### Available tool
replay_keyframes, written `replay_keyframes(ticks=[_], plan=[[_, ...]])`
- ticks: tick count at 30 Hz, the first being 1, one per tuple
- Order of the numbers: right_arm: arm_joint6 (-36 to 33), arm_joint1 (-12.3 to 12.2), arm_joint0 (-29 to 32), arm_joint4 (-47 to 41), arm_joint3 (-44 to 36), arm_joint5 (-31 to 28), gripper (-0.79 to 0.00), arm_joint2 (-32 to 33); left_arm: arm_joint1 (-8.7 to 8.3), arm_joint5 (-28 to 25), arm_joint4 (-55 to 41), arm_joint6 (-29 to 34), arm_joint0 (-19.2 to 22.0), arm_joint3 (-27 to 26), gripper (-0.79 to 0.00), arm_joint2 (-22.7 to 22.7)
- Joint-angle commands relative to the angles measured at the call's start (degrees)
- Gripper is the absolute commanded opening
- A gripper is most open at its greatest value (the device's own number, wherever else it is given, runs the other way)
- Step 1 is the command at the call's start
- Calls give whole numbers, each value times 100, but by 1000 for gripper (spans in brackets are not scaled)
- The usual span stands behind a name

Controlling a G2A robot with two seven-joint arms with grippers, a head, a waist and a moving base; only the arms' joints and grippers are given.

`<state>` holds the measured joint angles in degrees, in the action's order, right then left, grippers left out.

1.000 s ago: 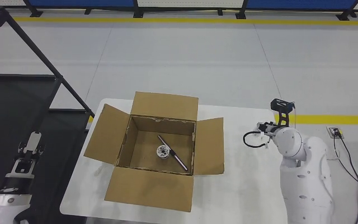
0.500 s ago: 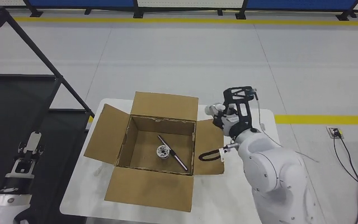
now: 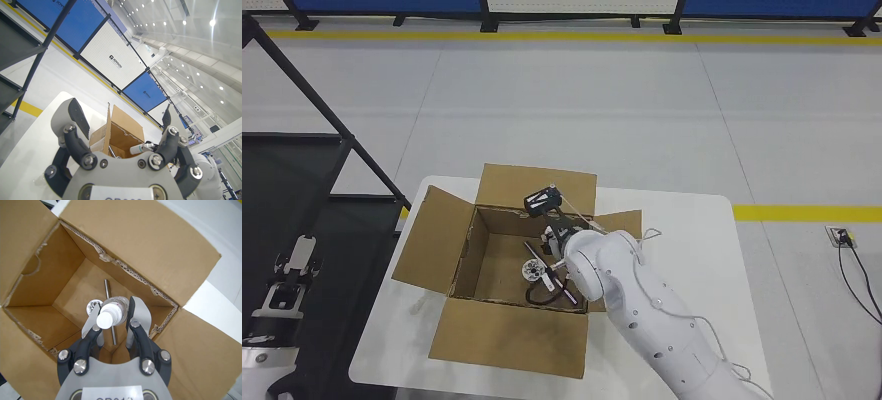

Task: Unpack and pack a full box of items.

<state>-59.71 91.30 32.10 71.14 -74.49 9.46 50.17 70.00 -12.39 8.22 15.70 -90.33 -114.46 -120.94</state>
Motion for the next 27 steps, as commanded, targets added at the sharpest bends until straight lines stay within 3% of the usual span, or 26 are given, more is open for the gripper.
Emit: replay_keyframes(ticks=[1,9,10,12,14,18,19,27], plan=[[141,50,-72,-42,442,55,-785,-67,0,0,0,0,0,0,0,0],[501,218,-380,-481,1665,-14,-785,-102,0,0,0,0,0,0,0,0],[528,232,-402,-523,1732,-26,-748,-96,0,0,0,0,0,0,0,0],[567,251,-430,-580,1824,-58,-514,-78,0,0,0,0,0,0,0,0],[586,258,-438,-601,1851,-83,-400,-51,0,0,0,0,0,0,0,0],[583,240,-357,-565,1689,-143,-37,20,0,0,0,0,0,0,0,0],[569,230,-319,-537,1616,-152,0,42,1,13,36,-38,-2,-3,0,8],[413,57,370,-297,275,-355,0,376,11,200,627,-485,37,63,0,239]])
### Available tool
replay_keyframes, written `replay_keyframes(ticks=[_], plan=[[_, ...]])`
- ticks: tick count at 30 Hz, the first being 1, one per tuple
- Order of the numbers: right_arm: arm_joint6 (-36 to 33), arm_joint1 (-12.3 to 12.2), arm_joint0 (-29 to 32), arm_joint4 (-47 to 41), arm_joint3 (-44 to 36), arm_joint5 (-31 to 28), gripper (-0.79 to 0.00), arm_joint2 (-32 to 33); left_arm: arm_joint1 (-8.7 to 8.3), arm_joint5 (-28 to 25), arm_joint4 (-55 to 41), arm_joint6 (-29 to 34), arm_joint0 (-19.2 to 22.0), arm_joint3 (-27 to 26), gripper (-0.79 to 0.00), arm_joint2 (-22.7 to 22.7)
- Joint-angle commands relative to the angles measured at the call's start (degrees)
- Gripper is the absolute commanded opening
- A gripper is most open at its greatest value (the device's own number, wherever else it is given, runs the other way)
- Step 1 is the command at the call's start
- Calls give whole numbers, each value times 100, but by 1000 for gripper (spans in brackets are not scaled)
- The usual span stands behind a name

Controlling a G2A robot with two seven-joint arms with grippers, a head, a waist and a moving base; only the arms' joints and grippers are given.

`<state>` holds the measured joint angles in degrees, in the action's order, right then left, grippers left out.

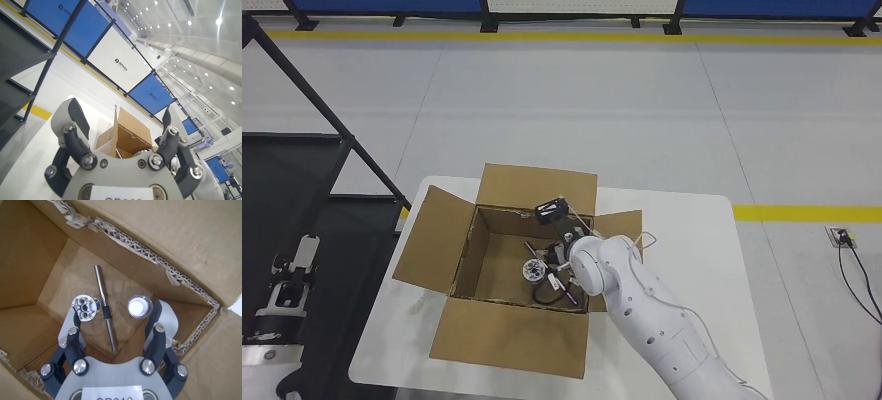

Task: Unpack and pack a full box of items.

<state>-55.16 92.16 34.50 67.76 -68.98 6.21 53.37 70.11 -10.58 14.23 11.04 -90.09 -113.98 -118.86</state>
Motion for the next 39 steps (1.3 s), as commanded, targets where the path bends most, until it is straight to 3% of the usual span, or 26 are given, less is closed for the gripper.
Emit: replay_keyframes(ticks=[1,5,9,14,18,22,26,28,39], plan=[[-82,-61,255,108,-514,-53,0,114,-1,51,65,-34,31,32,0,53],[-270,-173,745,313,-1382,-177,0,333,-9,211,201,-47,144,150,0,156],[-423,-235,981,322,-1731,-374,0,503,-18,271,300,-43,225,232,0,233],[-321,-258,1122,296,-2001,-395,0,601,-24,353,326,-85,270,330,0,252],[-110,-322,1520,227,-2768,-359,0,908,-36,443,442,-72,399,530,0,335],[76,-408,2176,-262,-3774,-269,0,1533,-70,304,646,264,565,779,0,551],[154,-479,2803,-1354,-4522,-219,0,2428,-98,102,794,519,727,958,0,776],[86,-508,2953,-1676,-4643,-211,0,2760,-104,60,744,656,787,990,0,885],[316,-523,3085,-1829,-4577,-218,0,2910,-149,-66,826,984,893,850,0,1170]])
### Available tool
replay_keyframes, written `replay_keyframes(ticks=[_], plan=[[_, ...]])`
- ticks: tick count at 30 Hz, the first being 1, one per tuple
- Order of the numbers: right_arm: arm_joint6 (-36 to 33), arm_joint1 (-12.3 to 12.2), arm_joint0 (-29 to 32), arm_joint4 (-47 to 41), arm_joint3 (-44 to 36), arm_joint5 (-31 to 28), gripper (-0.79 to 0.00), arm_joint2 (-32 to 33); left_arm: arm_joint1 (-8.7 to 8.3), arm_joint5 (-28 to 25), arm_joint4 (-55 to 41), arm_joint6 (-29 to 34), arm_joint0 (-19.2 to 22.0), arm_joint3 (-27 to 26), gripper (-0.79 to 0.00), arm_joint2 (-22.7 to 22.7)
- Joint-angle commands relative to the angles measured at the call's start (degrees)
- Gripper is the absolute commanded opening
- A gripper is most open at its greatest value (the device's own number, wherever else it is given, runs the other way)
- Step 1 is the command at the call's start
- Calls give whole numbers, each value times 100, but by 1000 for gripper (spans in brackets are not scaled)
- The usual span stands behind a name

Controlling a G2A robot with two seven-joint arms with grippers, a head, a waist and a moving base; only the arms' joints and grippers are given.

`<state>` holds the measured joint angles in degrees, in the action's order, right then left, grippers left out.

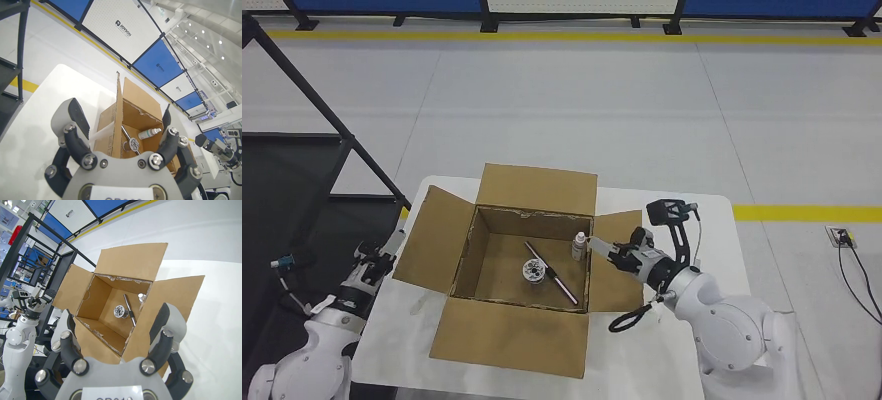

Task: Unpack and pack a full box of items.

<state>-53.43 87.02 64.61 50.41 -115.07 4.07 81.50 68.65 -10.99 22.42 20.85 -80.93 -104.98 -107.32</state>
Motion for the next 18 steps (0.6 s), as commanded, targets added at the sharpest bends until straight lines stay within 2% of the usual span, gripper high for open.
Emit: replay_keyframes(ticks=[1,7,13,18], plan=[[244,-20,138,-211,47,11,0,230,-4,-54,7,5,-51,-99,0,31],[359,-106,394,-894,193,-8,0,986,-12,-162,2,37,-216,-387,0,129],[-659,-218,-75,-1438,1041,-148,0,1150,-20,-185,49,76,-278,-553,0,289],[-1135,-283,-561,-2065,1772,-621,0,1040,-26,-191,113,105,-274,-621,0,464]])
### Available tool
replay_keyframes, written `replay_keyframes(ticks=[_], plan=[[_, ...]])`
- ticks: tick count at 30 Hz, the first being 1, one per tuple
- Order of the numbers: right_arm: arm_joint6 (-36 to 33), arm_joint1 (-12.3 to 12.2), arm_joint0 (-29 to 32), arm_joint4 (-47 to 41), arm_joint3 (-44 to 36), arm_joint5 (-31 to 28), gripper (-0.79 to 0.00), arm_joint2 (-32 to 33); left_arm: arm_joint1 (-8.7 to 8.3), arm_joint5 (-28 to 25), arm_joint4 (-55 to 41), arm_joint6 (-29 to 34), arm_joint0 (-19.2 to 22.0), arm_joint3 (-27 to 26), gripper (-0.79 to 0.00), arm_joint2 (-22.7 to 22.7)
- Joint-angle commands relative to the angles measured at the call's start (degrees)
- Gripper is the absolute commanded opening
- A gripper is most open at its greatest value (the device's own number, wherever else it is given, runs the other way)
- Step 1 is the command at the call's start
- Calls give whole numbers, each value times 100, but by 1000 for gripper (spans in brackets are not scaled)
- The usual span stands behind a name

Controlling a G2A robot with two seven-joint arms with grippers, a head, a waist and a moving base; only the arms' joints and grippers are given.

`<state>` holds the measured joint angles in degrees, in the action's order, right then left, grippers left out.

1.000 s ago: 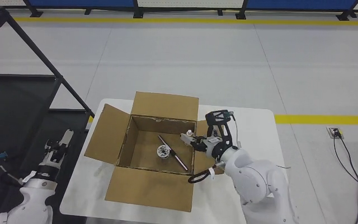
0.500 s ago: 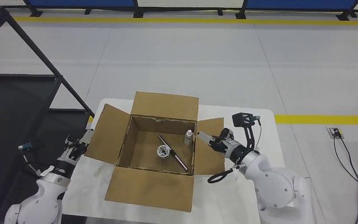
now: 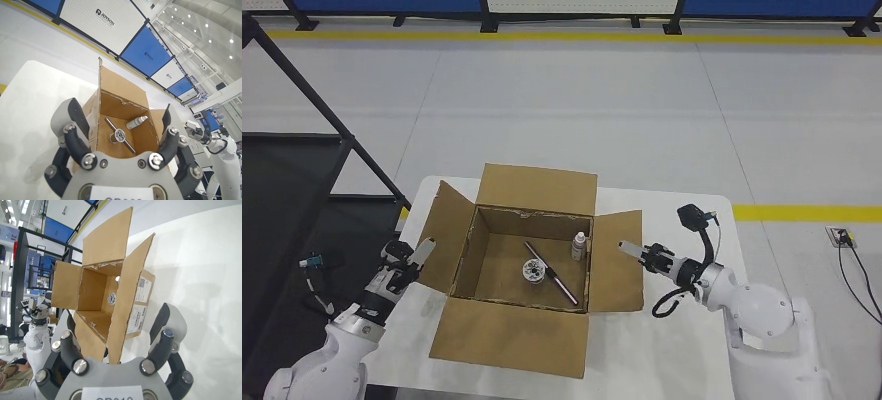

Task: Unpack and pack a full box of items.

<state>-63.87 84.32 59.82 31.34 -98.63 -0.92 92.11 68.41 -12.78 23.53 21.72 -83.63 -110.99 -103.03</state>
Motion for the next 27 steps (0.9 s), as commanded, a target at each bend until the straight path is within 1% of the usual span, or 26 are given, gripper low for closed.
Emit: replay_keyframes(ticks=[1,3,7,10,12,14,22,27], plan=[[-186,-25,-152,-311,215,-247,0,-45,-3,-6,5,34,-7,-40,0,69],[-443,-51,-280,-690,359,-535,0,-92,-5,-7,49,51,-5,-86,0,148],[-823,-105,-521,-1288,576,-882,0,-166,-9,10,157,89,64,-96,0,340],[-1046,-131,-703,-1779,727,-1052,0,-291,-12,20,226,124,140,-76,0,485],[-1069,-141,-843,-1975,870,-1084,0,-410,-14,24,291,172,200,-49,0,597],[-1024,-135,-993,-2208,1052,-1111,0,-592,-15,42,358,217,273,13,0,720],[-88,-61,-1552,-2331,1928,-1088,0,-1379,-13,229,291,474,551,320,0,1124],[286,-8,-1865,-2251,2564,-1237,0,-1857,14,362,466,131,627,560,0,1383]])
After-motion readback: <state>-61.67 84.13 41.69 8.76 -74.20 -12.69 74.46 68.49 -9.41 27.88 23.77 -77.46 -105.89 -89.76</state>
